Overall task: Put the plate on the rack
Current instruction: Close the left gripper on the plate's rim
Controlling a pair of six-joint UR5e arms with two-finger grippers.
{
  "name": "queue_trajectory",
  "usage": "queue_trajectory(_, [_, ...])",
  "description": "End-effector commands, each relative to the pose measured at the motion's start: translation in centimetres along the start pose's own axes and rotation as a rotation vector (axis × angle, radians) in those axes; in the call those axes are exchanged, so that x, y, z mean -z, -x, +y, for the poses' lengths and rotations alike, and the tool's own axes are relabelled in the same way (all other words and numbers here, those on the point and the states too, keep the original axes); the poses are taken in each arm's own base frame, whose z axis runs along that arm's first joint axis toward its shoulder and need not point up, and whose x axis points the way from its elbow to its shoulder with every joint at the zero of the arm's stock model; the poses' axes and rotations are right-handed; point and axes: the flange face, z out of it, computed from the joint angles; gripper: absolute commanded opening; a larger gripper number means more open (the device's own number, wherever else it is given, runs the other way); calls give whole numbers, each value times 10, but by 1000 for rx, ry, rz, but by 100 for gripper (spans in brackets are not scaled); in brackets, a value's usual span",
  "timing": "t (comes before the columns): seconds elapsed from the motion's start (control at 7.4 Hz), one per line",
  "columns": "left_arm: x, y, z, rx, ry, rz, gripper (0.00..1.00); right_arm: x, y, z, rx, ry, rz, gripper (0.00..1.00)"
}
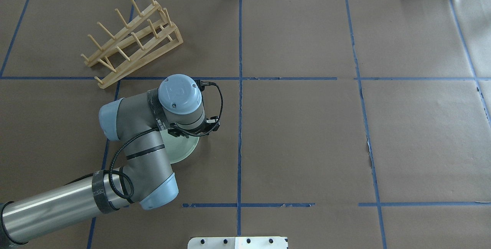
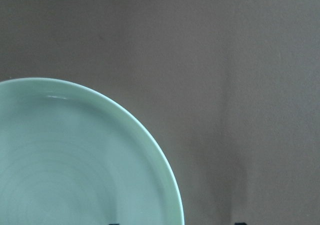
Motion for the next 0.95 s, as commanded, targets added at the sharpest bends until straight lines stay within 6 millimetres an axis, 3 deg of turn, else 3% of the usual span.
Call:
queue_trajectory(0.0, [-1,4,2,-1,0,6,37,0,0,0,1,0,0,100])
queue_trajectory(0.14, [1,3,2,-4,-1,10,15,0,0,0,0,-1,0,100])
queue_trajectory(0.27, [6,1,3,-8,-4,18,8,0,0,0,1,0,0,100])
queue_trajectory(0.81, [30,-2,5,-12,-12,53,0,0,0,0,0,-1,0,100])
